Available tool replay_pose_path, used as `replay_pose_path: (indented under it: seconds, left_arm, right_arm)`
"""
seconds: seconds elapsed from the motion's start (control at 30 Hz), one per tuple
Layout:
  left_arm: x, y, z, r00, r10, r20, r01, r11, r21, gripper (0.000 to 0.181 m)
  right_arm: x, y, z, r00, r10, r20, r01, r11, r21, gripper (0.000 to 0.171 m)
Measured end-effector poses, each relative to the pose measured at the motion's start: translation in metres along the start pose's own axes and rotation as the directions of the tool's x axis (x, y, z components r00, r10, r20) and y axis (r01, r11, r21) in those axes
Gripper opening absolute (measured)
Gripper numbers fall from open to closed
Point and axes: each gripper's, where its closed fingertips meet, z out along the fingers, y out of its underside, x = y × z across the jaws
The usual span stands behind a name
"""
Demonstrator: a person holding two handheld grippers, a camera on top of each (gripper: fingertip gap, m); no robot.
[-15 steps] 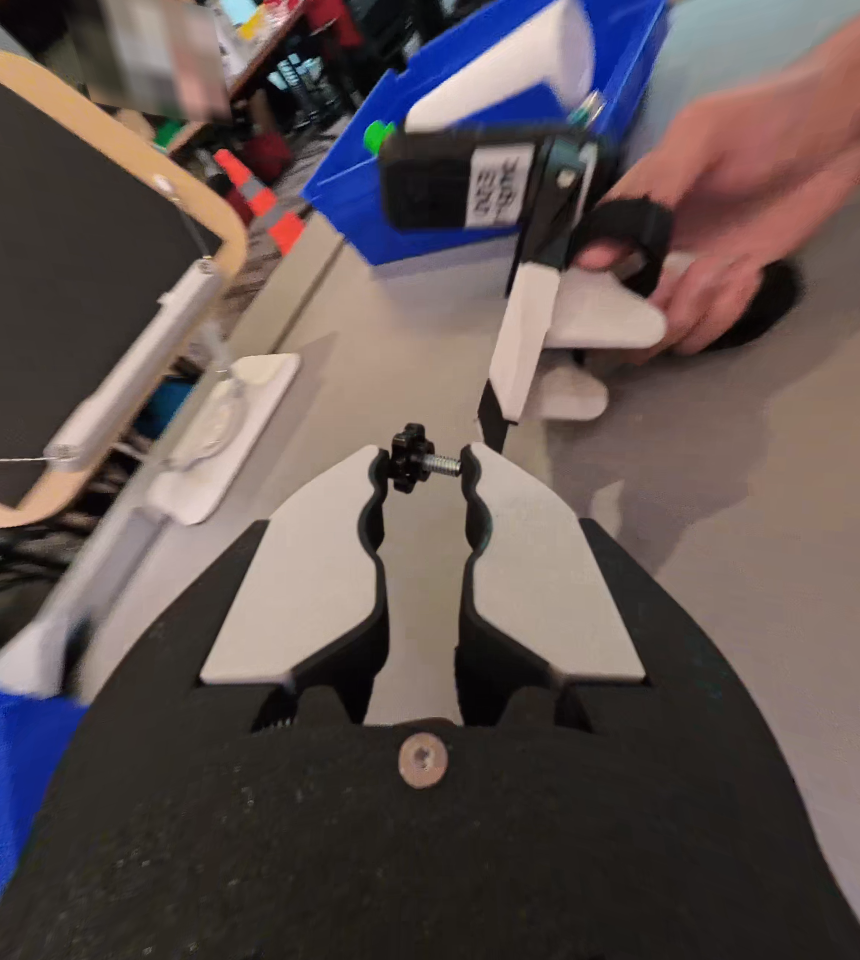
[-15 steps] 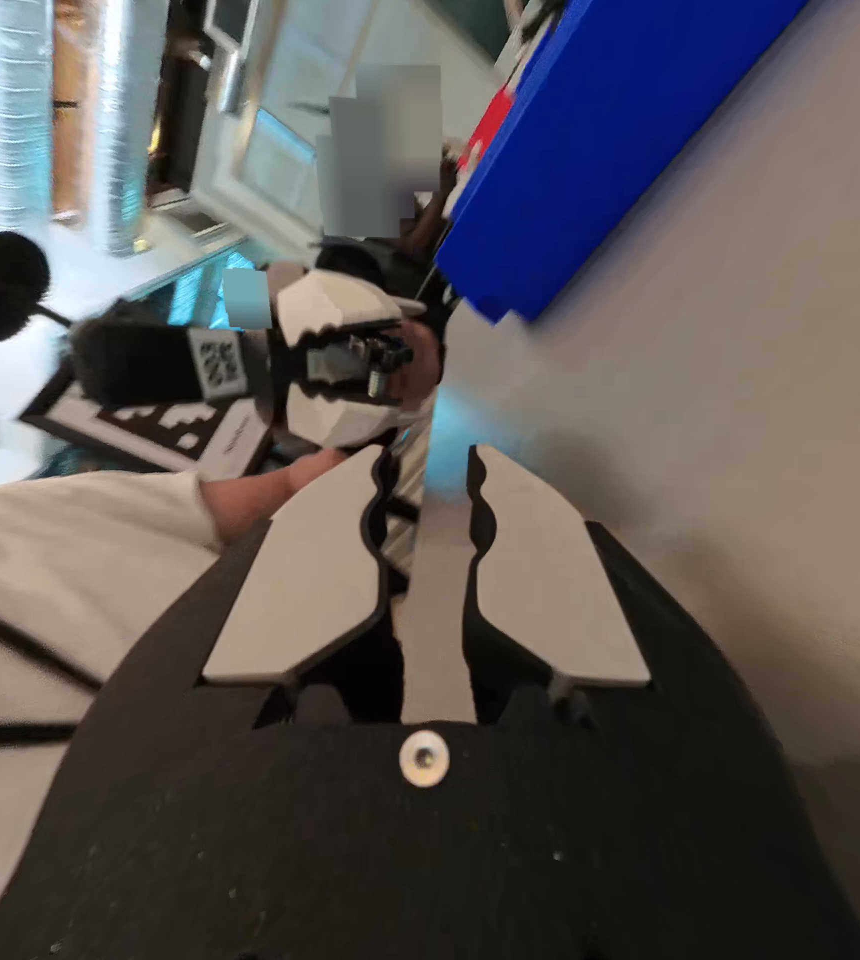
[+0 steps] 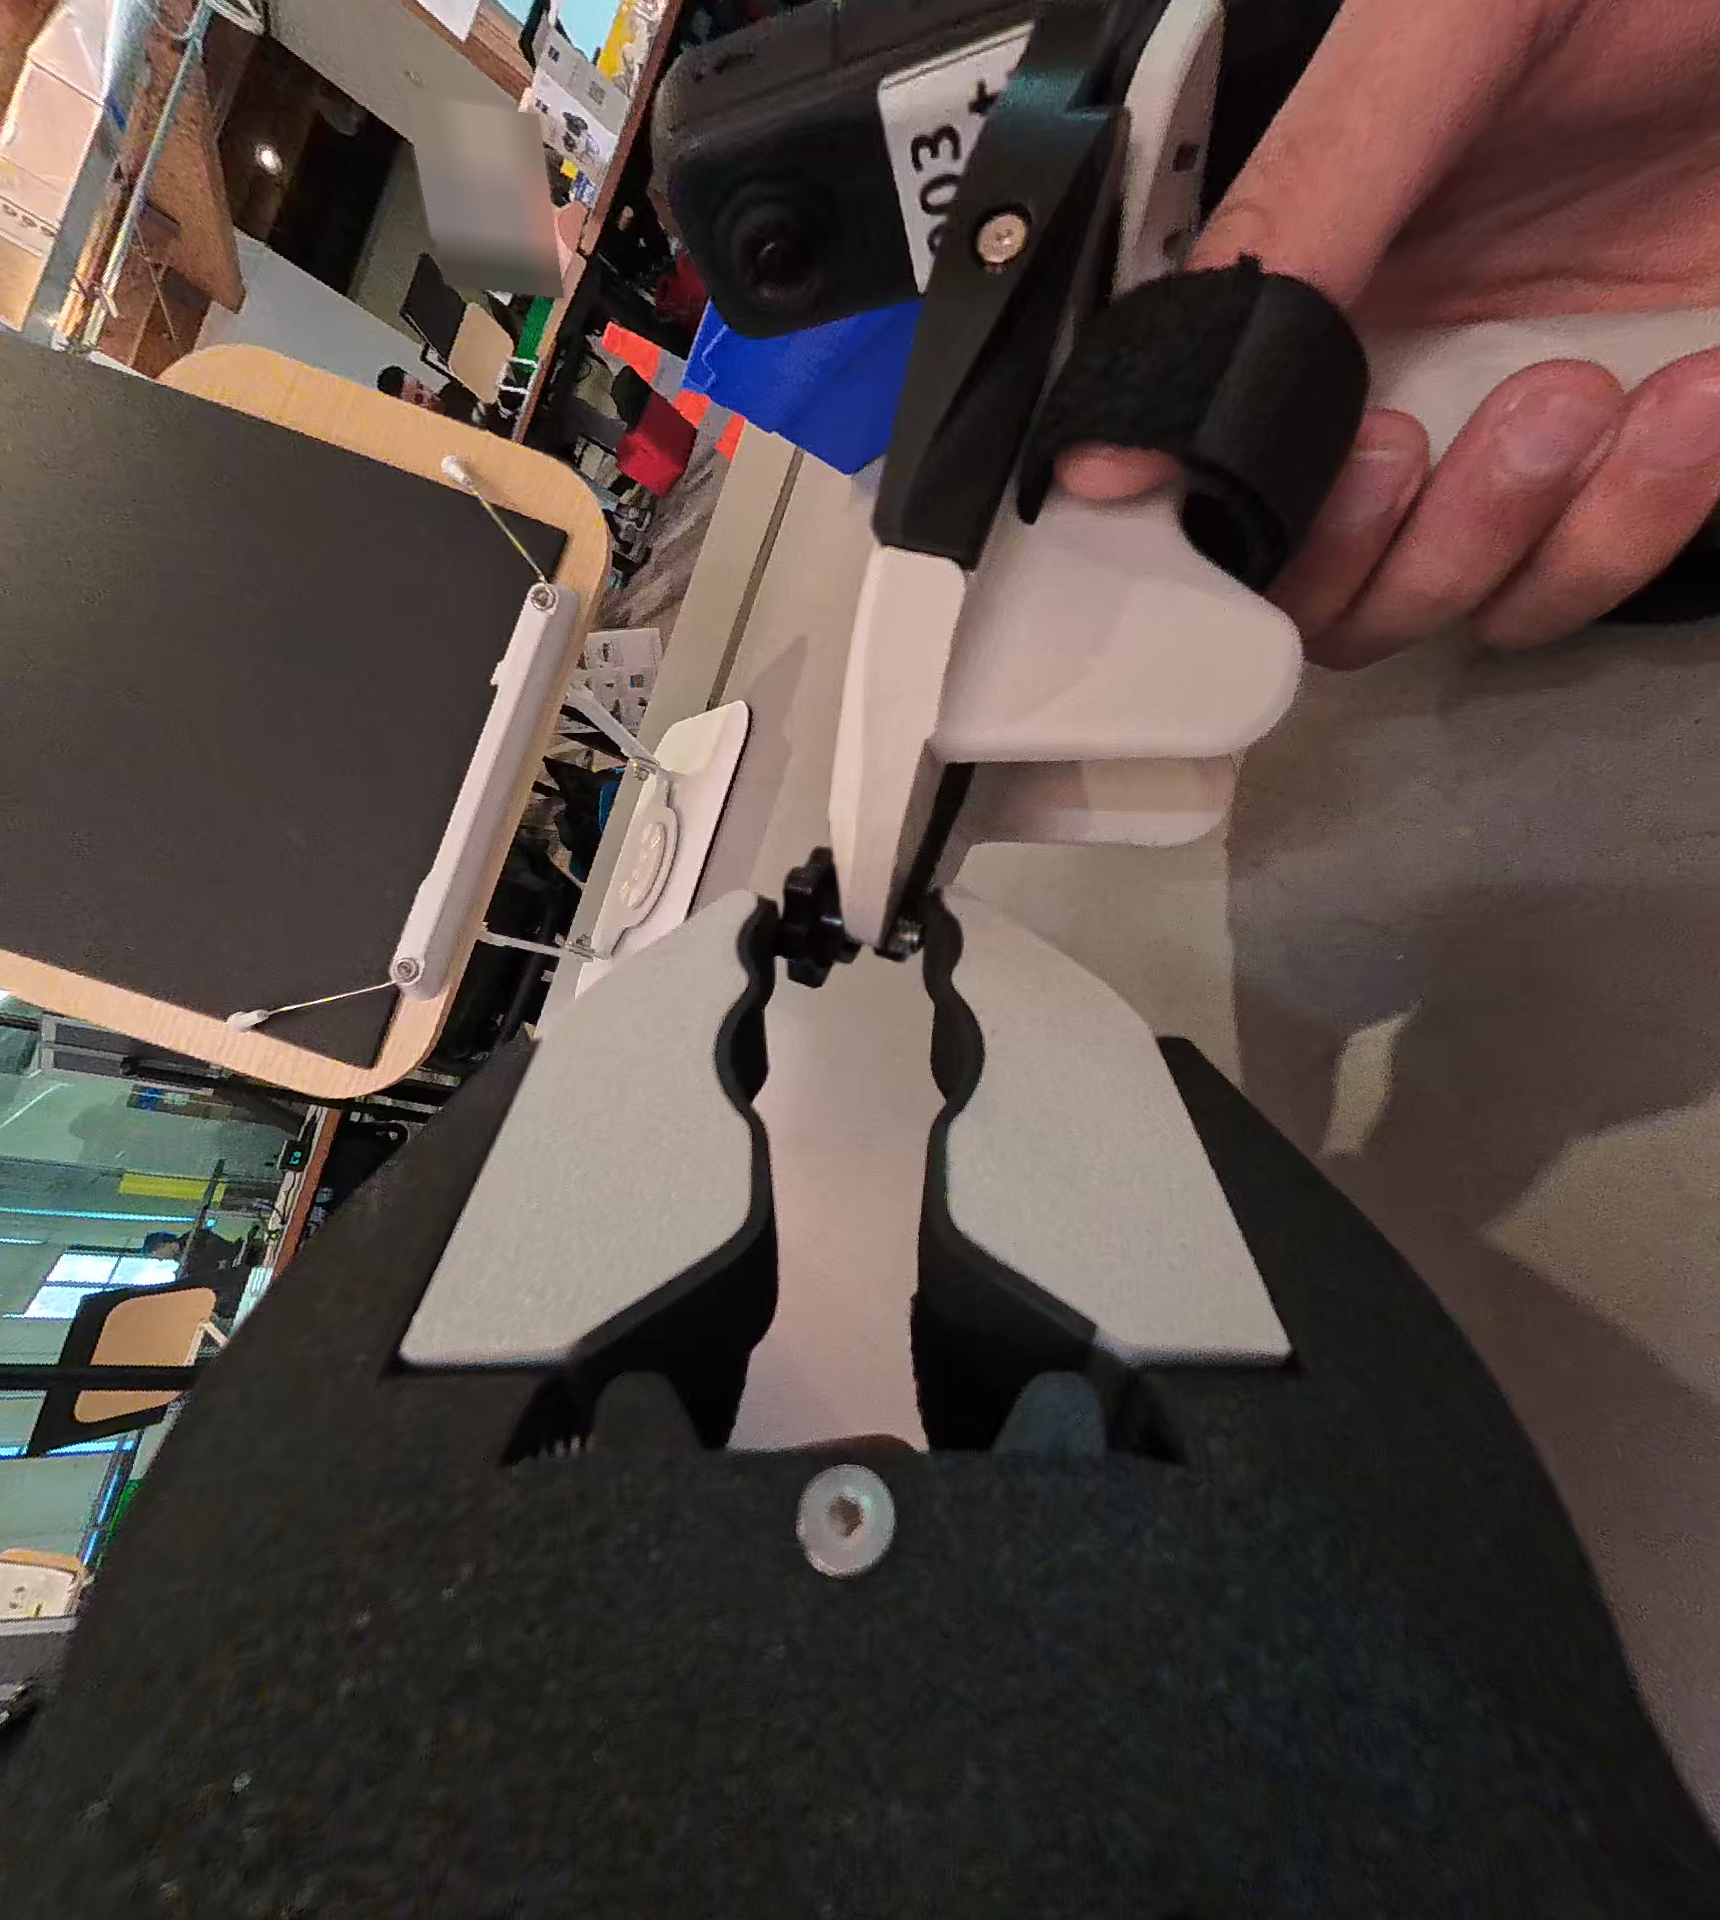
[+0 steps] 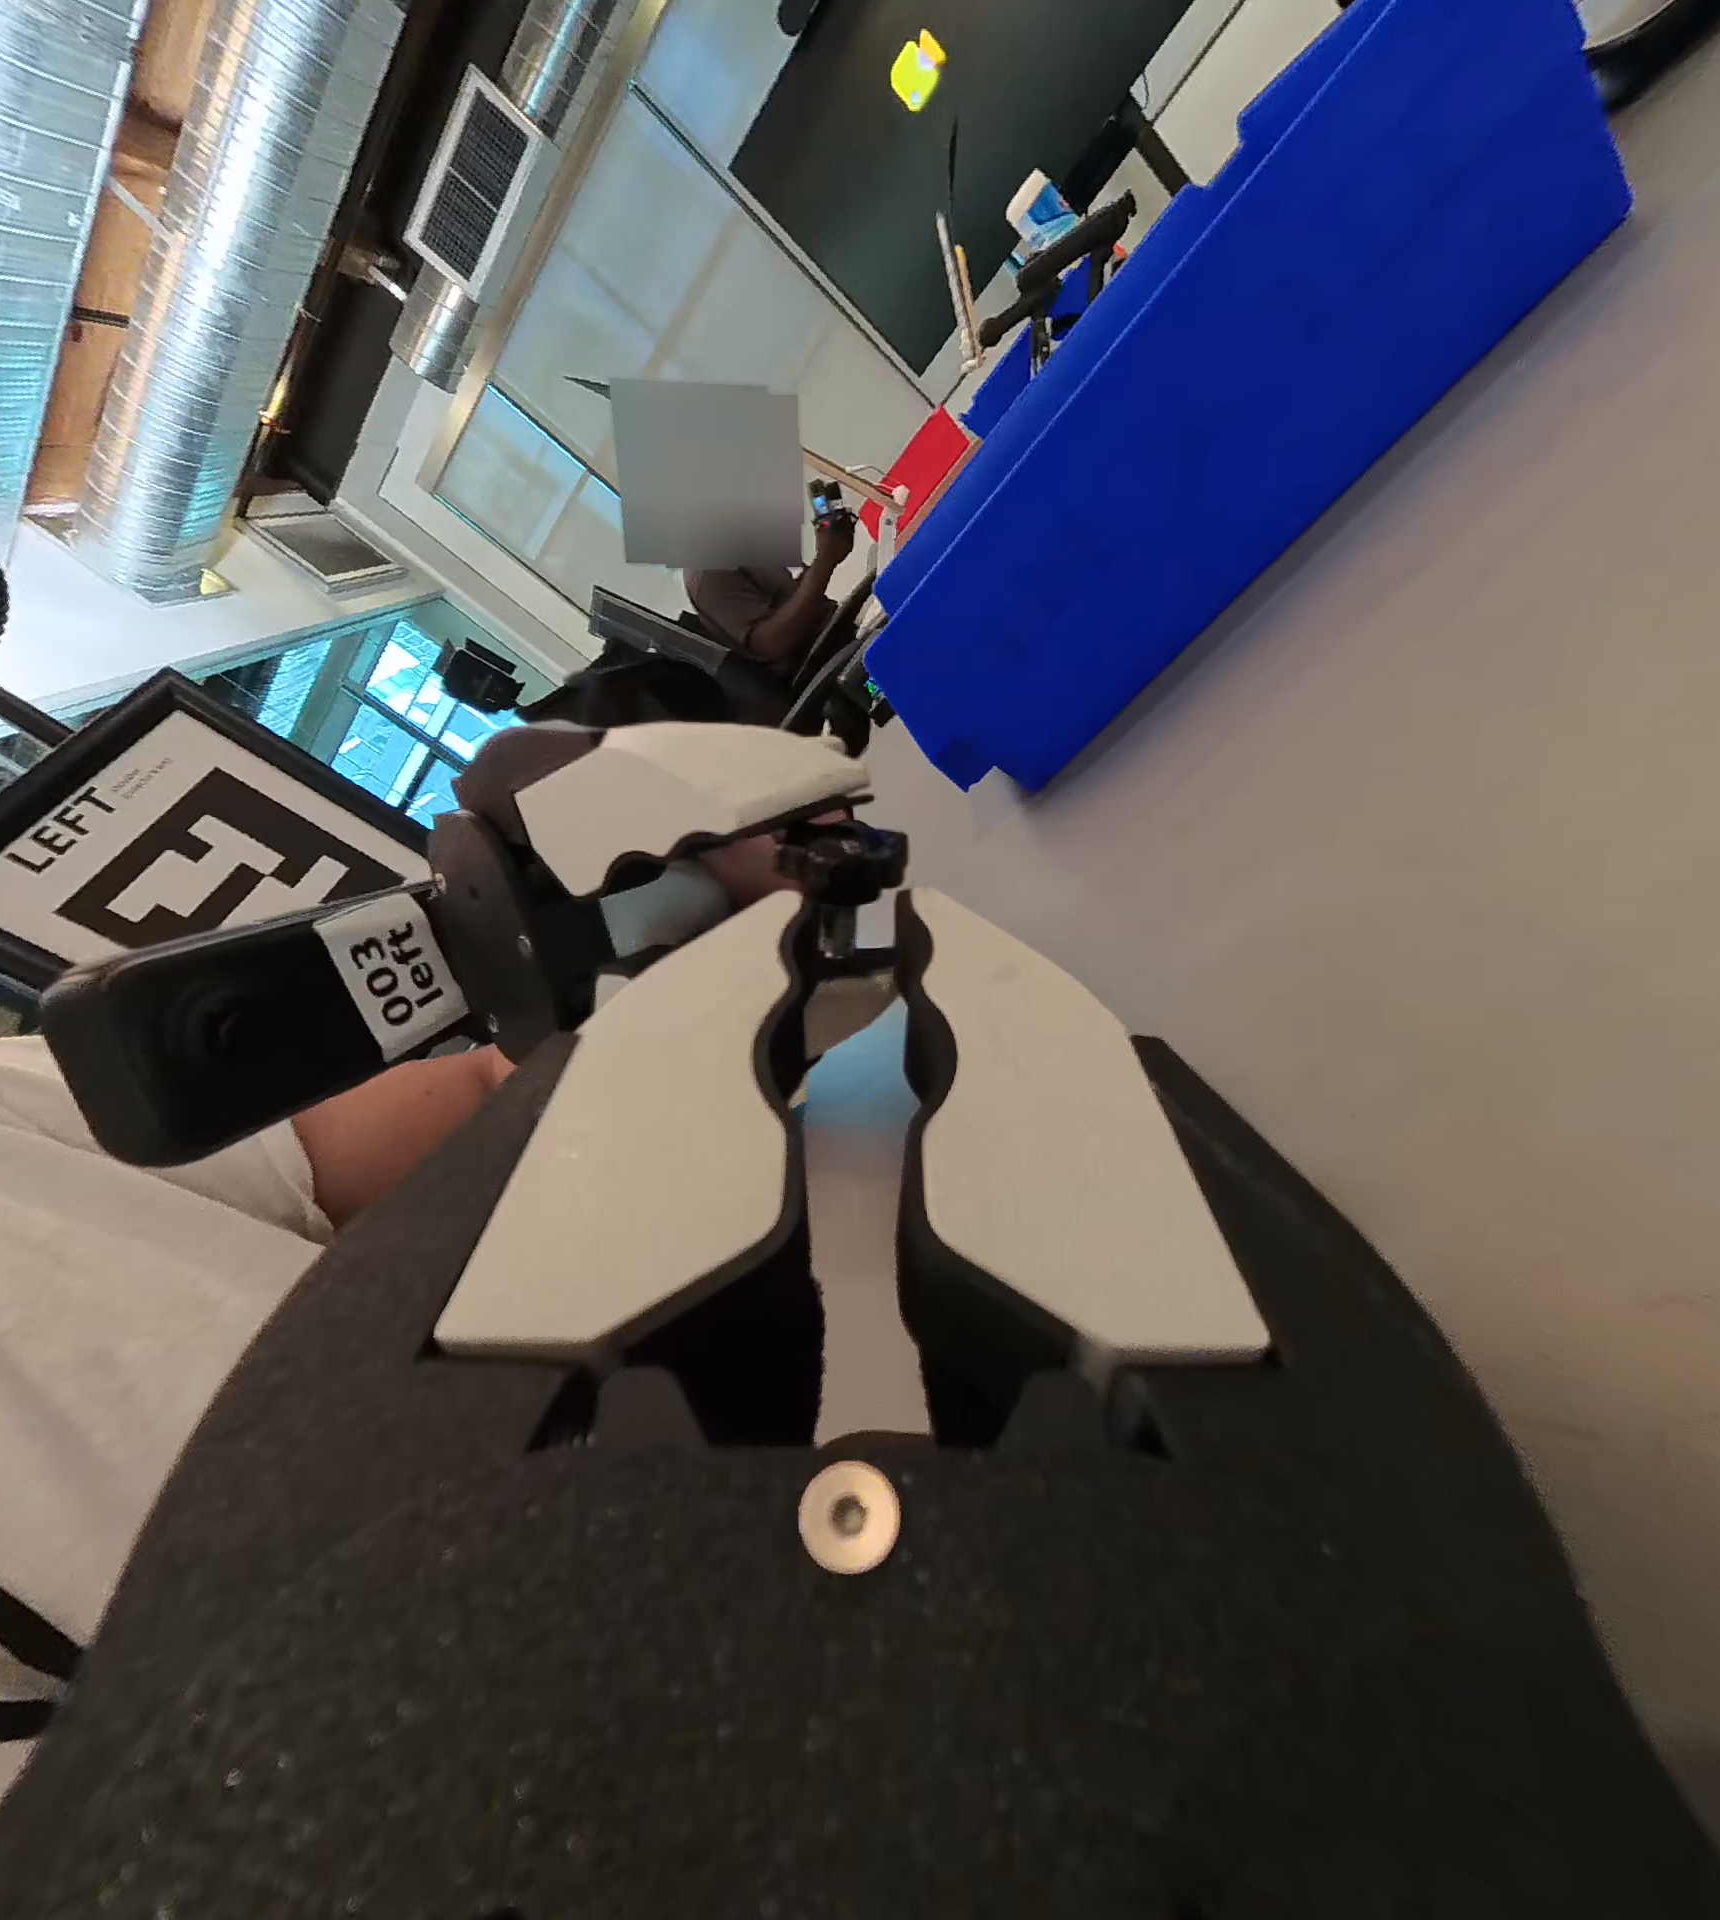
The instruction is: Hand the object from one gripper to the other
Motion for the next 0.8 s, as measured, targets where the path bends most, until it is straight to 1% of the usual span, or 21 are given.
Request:
replay_pose_path:
  seconds: [0.03,0.13,0.27,0.4,0.5,0.57,0.63,0.7,0.77,0.8]
  left_arm:
    - [0.0,0.0,0.0,1.0,0.002,0.007,-0.002,1.0,-0.004,0.027]
    - [0.001,0.0,0.001,1.0,0.007,0.01,-0.007,1.0,-0.006,0.027]
    - [0.001,-0.001,0.001,0.999,-0.043,0.006,0.043,0.999,0.013,0.026]
    - [0.004,0.004,0.001,0.974,-0.211,-0.088,0.214,0.977,0.028,0.029]
    - [0.002,0.001,-0.002,0.921,-0.343,-0.186,0.359,0.932,0.061,0.03]
    - [0.007,-0.005,-0.007,0.853,-0.422,-0.307,0.465,0.882,0.08,0.03]
    - [0.019,-0.013,-0.013,0.741,-0.476,-0.473,0.565,0.823,0.057,0.032]
    - [0.021,-0.014,-0.013,0.675,-0.52,-0.524,0.627,0.778,0.035,0.032]
    - [0.02,-0.008,-0.009,0.655,-0.551,-0.517,0.648,0.762,0.008,0.032]
    - [0.02,-0.006,-0.008,0.651,-0.556,-0.517,0.65,0.76,0.0,0.032]
  right_arm:
    - [-0.002,0.0,0.0,1.0,0.005,0.012,-0.005,1.0,-0.001,0.01]
    - [-0.001,0.002,0.0,1.0,0.021,0.011,-0.021,1.0,-0.019,0.009]
    - [0.0,0.0,-0.004,1.0,0.008,0.009,-0.008,0.999,-0.036,0.006]
    - [0.01,-0.007,-0.019,0.999,-0.019,-0.037,0.017,0.999,-0.046,0.006]
    - [0.019,-0.009,-0.033,0.994,-0.071,-0.081,0.063,0.993,-0.098,0.006]
    - [0.026,-0.001,-0.041,0.983,-0.144,-0.115,0.12,0.973,-0.196,0.006]
    - [0.034,0.01,-0.048,0.946,-0.288,-0.146,0.23,0.919,-0.321,0.006]
    - [0.037,0.014,-0.05,0.879,-0.45,-0.161,0.359,0.844,-0.398,0.006]
    - [0.036,0.014,-0.047,0.8,-0.573,-0.177,0.462,0.776,-0.429,0.006]
    - [0.036,0.014,-0.045,0.747,-0.637,-0.19,0.509,0.732,-0.452,0.006]
